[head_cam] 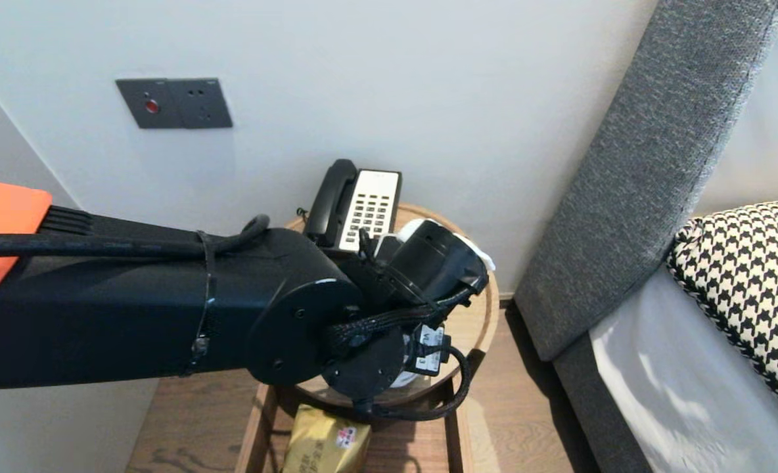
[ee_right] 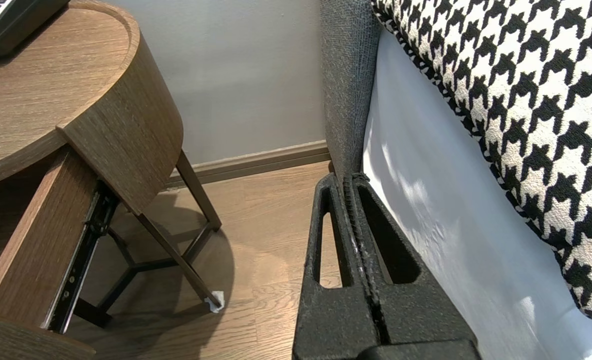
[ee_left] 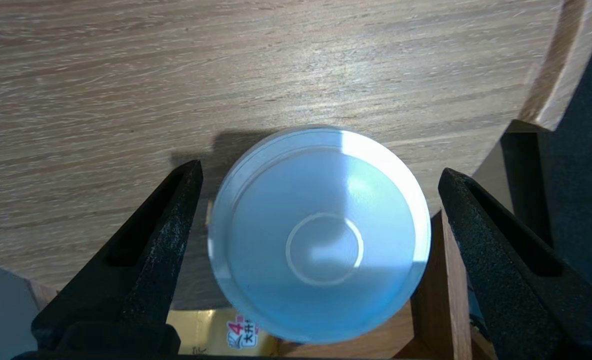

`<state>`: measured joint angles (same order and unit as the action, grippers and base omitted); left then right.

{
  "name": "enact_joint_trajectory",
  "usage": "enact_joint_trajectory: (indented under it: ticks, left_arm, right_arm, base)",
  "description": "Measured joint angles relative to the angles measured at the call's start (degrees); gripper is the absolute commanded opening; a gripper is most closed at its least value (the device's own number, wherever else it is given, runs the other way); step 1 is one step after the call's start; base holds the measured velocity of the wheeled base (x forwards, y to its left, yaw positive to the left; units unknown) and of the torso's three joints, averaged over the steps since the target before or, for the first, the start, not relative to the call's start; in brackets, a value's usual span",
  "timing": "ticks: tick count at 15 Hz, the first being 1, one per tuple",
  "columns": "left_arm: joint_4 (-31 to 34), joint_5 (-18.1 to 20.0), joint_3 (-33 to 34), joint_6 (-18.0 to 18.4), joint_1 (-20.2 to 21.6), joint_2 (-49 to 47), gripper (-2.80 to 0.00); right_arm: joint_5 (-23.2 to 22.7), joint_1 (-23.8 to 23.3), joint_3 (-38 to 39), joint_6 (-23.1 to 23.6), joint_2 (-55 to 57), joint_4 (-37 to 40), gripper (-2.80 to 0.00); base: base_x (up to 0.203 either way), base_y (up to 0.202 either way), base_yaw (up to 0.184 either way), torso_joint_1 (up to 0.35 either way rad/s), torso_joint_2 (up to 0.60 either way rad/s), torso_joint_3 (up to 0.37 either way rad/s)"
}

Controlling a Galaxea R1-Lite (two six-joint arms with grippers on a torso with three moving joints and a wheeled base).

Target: Put the remote controls on the table in the drawer one by one

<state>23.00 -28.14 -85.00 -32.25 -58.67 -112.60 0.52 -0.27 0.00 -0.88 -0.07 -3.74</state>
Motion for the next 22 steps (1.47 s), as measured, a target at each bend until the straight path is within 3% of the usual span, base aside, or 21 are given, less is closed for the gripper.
enact_joint_trajectory:
  ticks: [2,3,11,15,18,22]
  left_arm:
    - [-0.24,0.00,-0.05,0.01,0.00,-1.22,0.00]
    - [-0.26,-0.02,-0.07,-0.02,0.02,-1.68,-2.80]
    - [0.10,-0.99,-0.09,-0.08,-0.35,-1.24,-2.80]
    - [4.42,-0.61,0.08,-0.30,-3.31,2.32,-2.80]
    - [6.84,-0.38,3.65,-0.81,-6.81,4.90,-2.80]
    - [4.82,0.74,12.66,-3.98,-10.87,6.31,-2.80]
  right_arm:
    - [0.01,0.00,0.00,0.00,0.00,0.00,-2.80]
    - [0.01,0.00,0.00,0.00,0.00,0.00,-2.80]
    - [0.01,0.00,0.00,0.00,0.00,0.00,-2.80]
    - [0.01,0.00,0.00,0.02,0.00,0.00,-2.80]
    - [0.01,0.00,0.00,0.00,0.00,0.00,-2.80]
    - [0.01,0.00,0.00,0.00,0.00,0.00,-2.80]
  base:
    - [0.000,0.000,0.000,0.000,0.00,0.000]
    - [0.000,0.000,0.000,0.000,0.00,0.000]
    - [0.000,0.000,0.000,0.000,0.00,0.000]
    - [0.000,0.000,0.000,0.000,0.00,0.000]
    - [0.000,0.000,0.000,0.000,0.00,0.000]
    - [0.000,0.000,0.000,0.000,0.00,0.000]
